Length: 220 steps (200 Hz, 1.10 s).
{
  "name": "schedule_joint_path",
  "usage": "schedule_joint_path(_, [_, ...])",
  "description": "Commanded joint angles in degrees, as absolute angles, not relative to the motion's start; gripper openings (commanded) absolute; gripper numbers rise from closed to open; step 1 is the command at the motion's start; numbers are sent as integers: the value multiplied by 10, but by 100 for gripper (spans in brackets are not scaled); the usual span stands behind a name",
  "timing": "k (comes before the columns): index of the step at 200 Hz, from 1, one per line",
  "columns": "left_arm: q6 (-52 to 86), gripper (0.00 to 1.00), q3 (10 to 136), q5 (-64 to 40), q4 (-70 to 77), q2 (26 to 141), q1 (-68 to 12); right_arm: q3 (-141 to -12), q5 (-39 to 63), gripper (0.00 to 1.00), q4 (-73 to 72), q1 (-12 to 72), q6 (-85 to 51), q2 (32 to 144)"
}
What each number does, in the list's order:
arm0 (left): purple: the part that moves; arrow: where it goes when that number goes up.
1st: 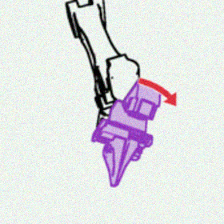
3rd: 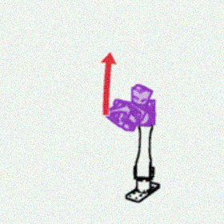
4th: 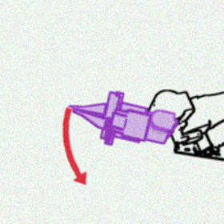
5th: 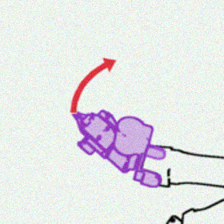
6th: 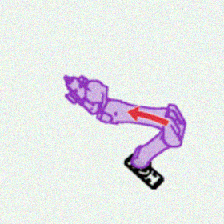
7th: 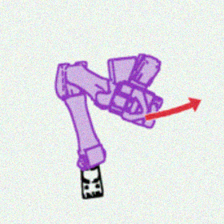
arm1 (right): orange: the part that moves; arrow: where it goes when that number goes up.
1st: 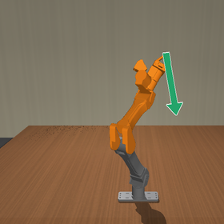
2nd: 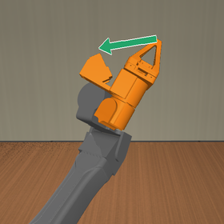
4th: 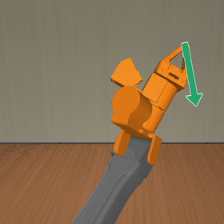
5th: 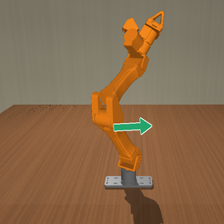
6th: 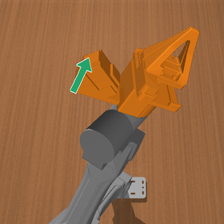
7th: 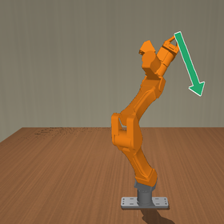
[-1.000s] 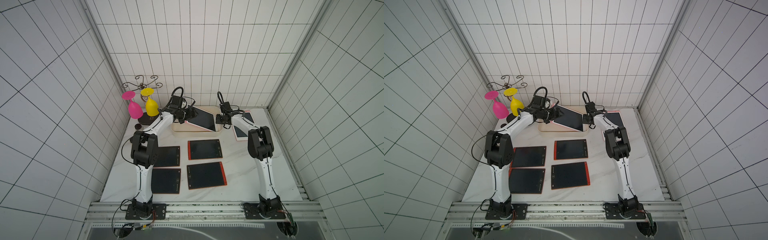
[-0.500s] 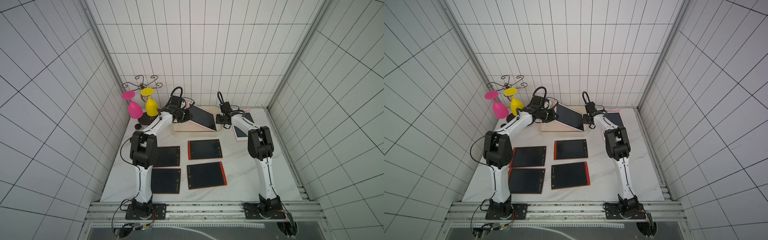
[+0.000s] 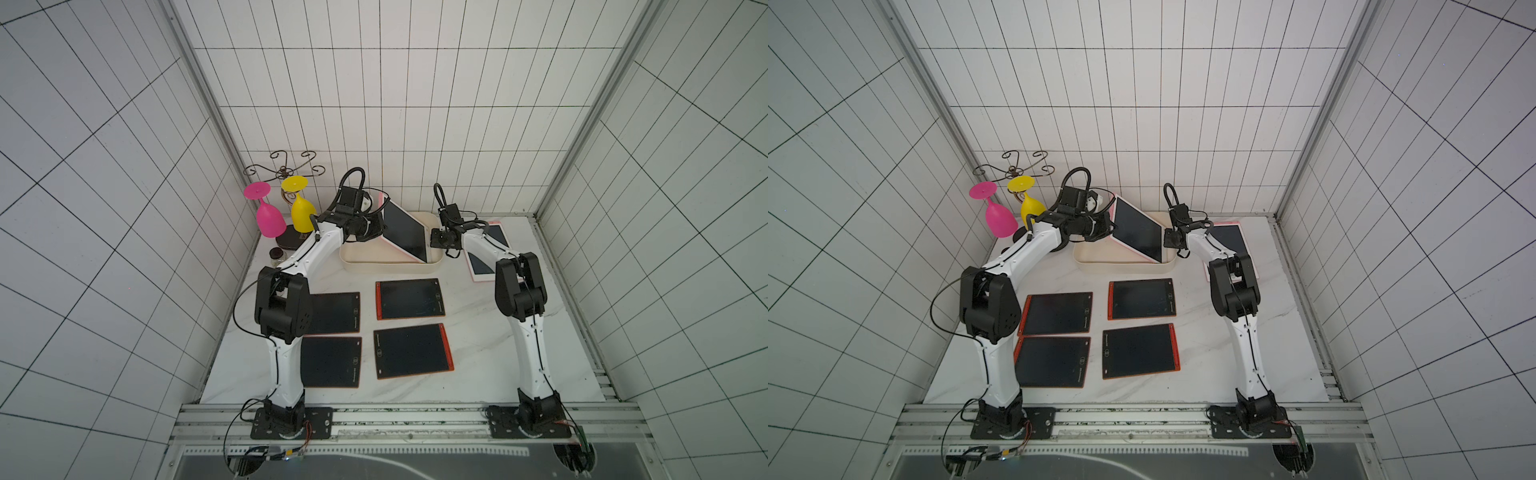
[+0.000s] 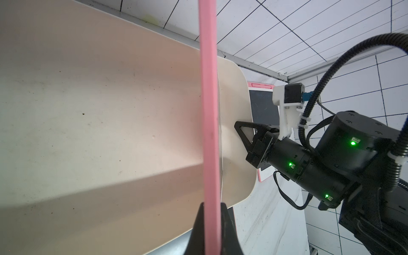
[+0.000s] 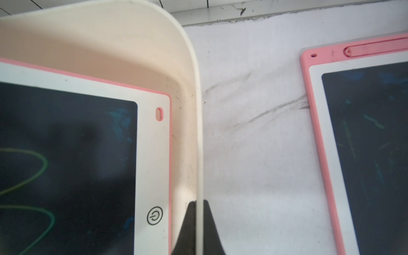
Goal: Take out the writing tablet from the storage box
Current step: Pick up the writing tablet from the storage box.
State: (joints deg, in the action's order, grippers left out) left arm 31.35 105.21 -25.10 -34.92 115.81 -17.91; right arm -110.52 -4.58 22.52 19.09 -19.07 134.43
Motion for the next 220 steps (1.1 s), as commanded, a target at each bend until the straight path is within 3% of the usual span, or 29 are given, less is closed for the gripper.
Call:
schedule_joint_path(1, [313, 0, 1060, -234, -353, 1119, -175, -1129, -29, 0, 242, 194, -196, 1370])
schedule_joint_path(122, [360, 0, 1058, -263, -342, 1067, -147, -1110, -20, 0, 239, 180, -157, 1348])
schedule_joint_path(153, [364, 0, 1056, -267, -341, 1051, -145, -1113, -19, 38, 235, 180, -168, 1330])
schedule_joint_path(176, [373, 0, 1050, -272, -337, 1033, -140, -1114, -26, 49, 236, 179, -170, 1306])
schedule_joint_path(183, [375, 0, 1047, -272, -333, 1026, -140, -1116, -31, 58, 238, 178, -171, 1298])
schedule_joint_path(191, [379, 0, 1040, -274, -329, 1017, -137, -1120, -45, 76, 246, 177, -175, 1286])
schedule_joint_path(220, [408, 0, 1007, -299, -299, 986, -132, -1126, -72, 89, 266, 168, -193, 1238])
